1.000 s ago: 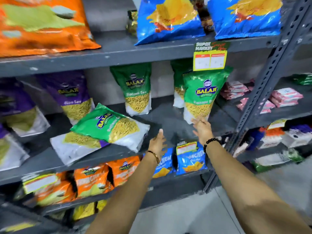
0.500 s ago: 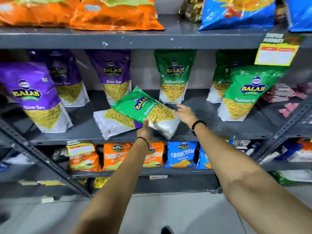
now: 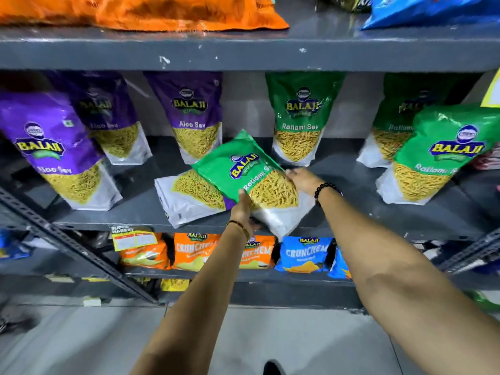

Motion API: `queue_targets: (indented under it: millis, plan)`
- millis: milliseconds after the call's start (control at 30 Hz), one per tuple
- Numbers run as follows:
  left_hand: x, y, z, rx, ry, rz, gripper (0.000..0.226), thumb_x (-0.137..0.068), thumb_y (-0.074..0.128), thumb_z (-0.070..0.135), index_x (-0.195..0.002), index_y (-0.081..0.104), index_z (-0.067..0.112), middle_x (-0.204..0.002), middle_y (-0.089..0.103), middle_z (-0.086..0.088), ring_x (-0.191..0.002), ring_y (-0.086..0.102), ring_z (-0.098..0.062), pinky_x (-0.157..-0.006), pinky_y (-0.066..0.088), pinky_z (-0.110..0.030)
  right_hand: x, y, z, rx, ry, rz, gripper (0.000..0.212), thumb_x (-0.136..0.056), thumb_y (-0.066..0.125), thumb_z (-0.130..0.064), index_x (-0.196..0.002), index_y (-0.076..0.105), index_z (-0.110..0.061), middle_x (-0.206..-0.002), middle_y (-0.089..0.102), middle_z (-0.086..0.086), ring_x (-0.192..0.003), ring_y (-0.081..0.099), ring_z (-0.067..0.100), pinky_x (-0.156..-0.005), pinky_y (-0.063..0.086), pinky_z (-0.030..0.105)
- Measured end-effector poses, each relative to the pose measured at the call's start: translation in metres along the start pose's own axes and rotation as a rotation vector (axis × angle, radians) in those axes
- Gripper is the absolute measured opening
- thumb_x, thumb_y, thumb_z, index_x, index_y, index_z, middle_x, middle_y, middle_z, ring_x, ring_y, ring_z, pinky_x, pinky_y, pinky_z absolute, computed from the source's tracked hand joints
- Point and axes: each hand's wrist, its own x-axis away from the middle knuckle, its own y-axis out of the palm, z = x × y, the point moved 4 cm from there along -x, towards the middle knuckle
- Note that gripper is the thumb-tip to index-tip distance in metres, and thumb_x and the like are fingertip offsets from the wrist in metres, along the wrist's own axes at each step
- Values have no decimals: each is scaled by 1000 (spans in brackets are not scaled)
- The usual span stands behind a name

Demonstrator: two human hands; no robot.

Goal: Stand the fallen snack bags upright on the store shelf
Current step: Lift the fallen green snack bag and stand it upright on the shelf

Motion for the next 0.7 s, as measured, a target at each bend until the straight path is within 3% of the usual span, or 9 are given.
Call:
queue_targets:
  millis: [33,100,133,167,267,367,467,600,700]
  plan:
    - [0,-2,0,-30,12,-29,59,-90,37,54,-109,54,2,-104,59,-16,-100,58,-36,-80,48,-51,5,-1,7,-76,14,0,43,-96,42,-33,-109,63,3,-115,66,22,-108,61,32,-98,49,36]
    - [2,-8,3,-100,43,-69,47,-91,36,53,-79,52,10,-73,52,-9,-68,54,-26,-63,45,-38,22,-1,21,-356,62,-38,33,-92,53,-32,-83,68,-4,-75,75,9,-71,69,21,-66,57,17]
    - [3,-10,5,-135,66,-102,44,-91,36,51,-77,51,12,-70,52,-6,-64,53,-23,-62,45,-35,32,-2,27,-487,61,-72,27,-90,56,-28,-77,66,-7,-63,74,2,-60,68,15,-55,55,14]
    - [5,-10,10,-169,89,-145,42,-92,36,50,-82,53,13,-71,58,-4,-65,57,-21,-63,47,-33,40,-4,33,-596,36,-100,21,-89,59,-24,-78,66,-8,-60,74,-2,-58,68,12,-55,55,16]
    - [20,-4,29,-288,158,-303,37,-93,36,46,-96,60,17,-74,73,4,-69,68,-12,-70,53,-31,67,-19,40,-755,-83,-115,8,-86,62,-17,-88,69,-13,-71,77,-8,-72,68,10,-62,55,18]
    - [43,-1,51,-437,247,-462,37,-94,35,43,-95,63,19,-83,74,3,-78,68,-12,-72,56,-31,89,-38,40,-844,-186,-134,19,-74,69,-20,-92,71,-17,-80,78,-8,-74,70,7,-69,55,22]
    - [68,3,71,-475,286,-570,38,-96,30,39,-92,62,17,-88,73,-2,-81,68,-16,-71,58,-32,106,-55,35,-878,-253,-159,12,-77,65,-16,-79,77,-17,-73,78,-6,-64,71,4,-57,56,16]
    - [83,7,79,-514,295,-618,40,-96,29,36,-96,61,12,-80,76,2,-73,71,-13,-67,60,-31,122,-66,30,-895,-318,-191,16,-57,77,-24,-72,79,-18,-70,77,-6,-63,71,3,-60,57,17]
    - [83,9,79,-544,296,-636,41,-96,29,37,-99,61,11,-86,75,1,-79,70,-14,-70,60,-32,127,-67,30,-915,-322,-215,16,-61,72,-21,-75,79,-17,-73,78,-5,-65,72,4,-59,59,19]
